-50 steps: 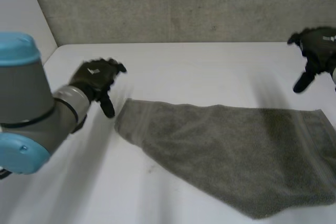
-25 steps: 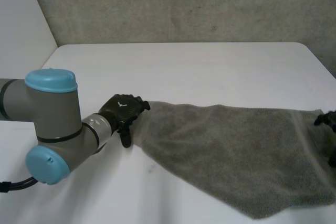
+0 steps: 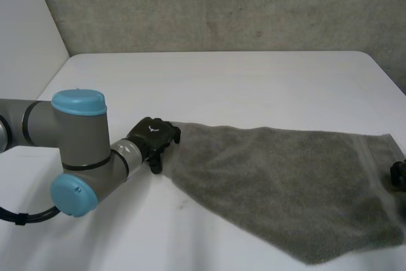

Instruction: Fold the towel.

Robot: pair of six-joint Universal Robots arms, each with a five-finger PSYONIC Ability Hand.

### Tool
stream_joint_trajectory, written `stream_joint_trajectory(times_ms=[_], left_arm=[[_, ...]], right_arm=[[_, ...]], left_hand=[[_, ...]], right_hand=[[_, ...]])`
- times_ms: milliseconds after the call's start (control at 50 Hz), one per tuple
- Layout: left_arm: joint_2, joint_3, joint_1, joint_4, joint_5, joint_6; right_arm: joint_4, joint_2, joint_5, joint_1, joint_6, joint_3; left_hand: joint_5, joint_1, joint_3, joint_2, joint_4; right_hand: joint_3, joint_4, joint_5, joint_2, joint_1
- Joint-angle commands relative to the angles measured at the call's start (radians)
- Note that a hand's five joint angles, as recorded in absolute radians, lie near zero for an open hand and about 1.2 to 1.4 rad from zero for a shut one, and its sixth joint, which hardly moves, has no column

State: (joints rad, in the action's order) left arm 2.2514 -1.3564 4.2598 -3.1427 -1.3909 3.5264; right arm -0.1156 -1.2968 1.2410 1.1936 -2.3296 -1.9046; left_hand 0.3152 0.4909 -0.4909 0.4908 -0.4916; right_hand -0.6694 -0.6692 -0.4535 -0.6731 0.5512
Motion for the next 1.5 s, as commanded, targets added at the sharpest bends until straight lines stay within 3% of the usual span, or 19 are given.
stream_joint_trajectory(times_ms=[20, 180, 240, 360, 400, 520, 580, 680, 740, 780, 840, 960, 1080, 1180, 1280, 1500], left_arm=[[0.007, 0.003, 0.000, -0.023, 0.000, 0.000], [0.022, 0.008, 0.000, -0.030, -0.002, 0.002], [0.023, 0.008, 0.000, -0.030, 0.001, 0.002], [0.031, 0.010, 0.000, -0.030, 0.001, 0.000], [0.031, 0.011, 0.000, -0.030, 0.001, 0.006], [0.025, 0.033, 0.002, -0.031, -0.007, 0.063], [0.011, 0.074, 0.008, -0.034, -0.019, 0.103], [-0.047, 0.180, 0.017, -0.085, -0.074, 0.105], [-0.092, 0.241, 0.025, -0.178, -0.134, 0.097], [-0.153, 0.263, 0.025, -0.288, -0.183, 0.092], [-0.185, 0.261, 0.026, -0.333, -0.200, 0.092], [-0.268, 0.192, 0.028, -0.381, -0.209, 0.092], [-0.268, 0.060, 0.038, -0.339, -0.208, 0.097], [-0.260, -0.067, 0.061, -0.287, -0.206, 0.098], [-0.253, -0.176, 0.061, -0.241, -0.201, 0.103], [-0.351, -0.297, 0.061, -0.106, -0.200, 0.105]], right_arm=[[0.019, 0.002, 0.000, 0.003, 0.000, -0.010], [0.022, 0.002, -0.047, 0.000, -0.007, -0.011], [0.025, 0.002, -0.054, 0.000, -0.010, -0.011], [0.034, 0.007, -0.060, 0.001, -0.014, -0.008], [0.040, 0.007, -0.060, 0.003, -0.017, 0.005], [0.056, 0.002, -0.055, 0.024, -0.025, 0.038], [0.062, -0.001, -0.048, 0.096, -0.059, 0.088], [0.190, -0.010, -0.008, 0.217, -0.268, 0.267], [0.249, -0.021, 0.020, 0.245, -0.346, 0.312], [0.377, -0.059, 0.080, 0.296, -0.477, 0.370], [0.482, -0.093, 0.101, 0.333, -0.562, 0.392], [0.537, -0.124, 0.100, 0.391, -0.580, 0.398], [0.422, -0.090, 0.086, 0.445, -0.516, 0.392], [0.275, 0.031, 0.075, 0.511, -0.376, 0.392], [0.047, 0.161, 0.100, 0.552, -0.107, 0.386], [-0.189, 0.110, 0.098, 0.552, -0.025, 0.340]], left_hand=[[0.105, 0.104, -0.104, 0.104, -0.104], [0.173, 0.172, -0.172, 0.172, -0.171], [0.282, 0.280, -0.280, 0.281, -0.280], [0.663, 0.662, -0.662, 0.662, -0.661], [0.906, 0.905, -0.905, 0.905, -0.904], [0.907, 0.905, -0.905, 0.905, -0.905], [0.907, 0.905, -0.905, 0.905, -0.905], [0.907, 0.905, -0.905, 0.905, -0.905], [0.907, 0.905, -0.905, 0.905, -0.905], [0.907, 0.905, -0.905, 0.905, -0.905], [0.907, 0.905, -0.905, 0.905, -0.905], [0.907, 0.905, -0.905, 0.905, -0.905], [0.907, 0.905, -0.905, 0.905, -0.905], [0.907, 0.905, -0.905, 0.905, -0.905], [0.907, 0.905, -0.905, 0.905, -0.905], [0.907, 0.905, -0.905, 0.905, -0.905]], right_hand=[[-0.358, -0.358, -0.399, -0.354, 0.476], [-0.712, -0.713, -0.754, -0.709, 0.831], [-0.727, -0.727, -0.768, -0.723, 0.845], [-0.727, -0.727, -0.768, -0.723, 0.845], [-0.727, -0.727, -0.768, -0.723, 0.845], [-0.727, -0.727, -0.768, -0.723, 0.845], [-0.727, -0.727, -0.768, -0.723, 0.845], [-0.727, -0.727, -0.768, -0.723, 0.845], [-0.727, -0.727, -0.768, -0.723, 0.845], [-0.727, -0.727, -0.768, -0.723, 0.845], [-0.727, -0.727, -0.768, -0.723, 0.845], [-0.727, -0.727, -0.768, -0.723, 0.845], [-0.727, -0.727, -0.768, -0.723, 0.845], [-0.727, -0.727, -0.768, -0.723, 0.845], [-0.727, -0.727, -0.768, -0.723, 0.845], [-0.727, -0.727, -0.768, -0.723, 0.845]])
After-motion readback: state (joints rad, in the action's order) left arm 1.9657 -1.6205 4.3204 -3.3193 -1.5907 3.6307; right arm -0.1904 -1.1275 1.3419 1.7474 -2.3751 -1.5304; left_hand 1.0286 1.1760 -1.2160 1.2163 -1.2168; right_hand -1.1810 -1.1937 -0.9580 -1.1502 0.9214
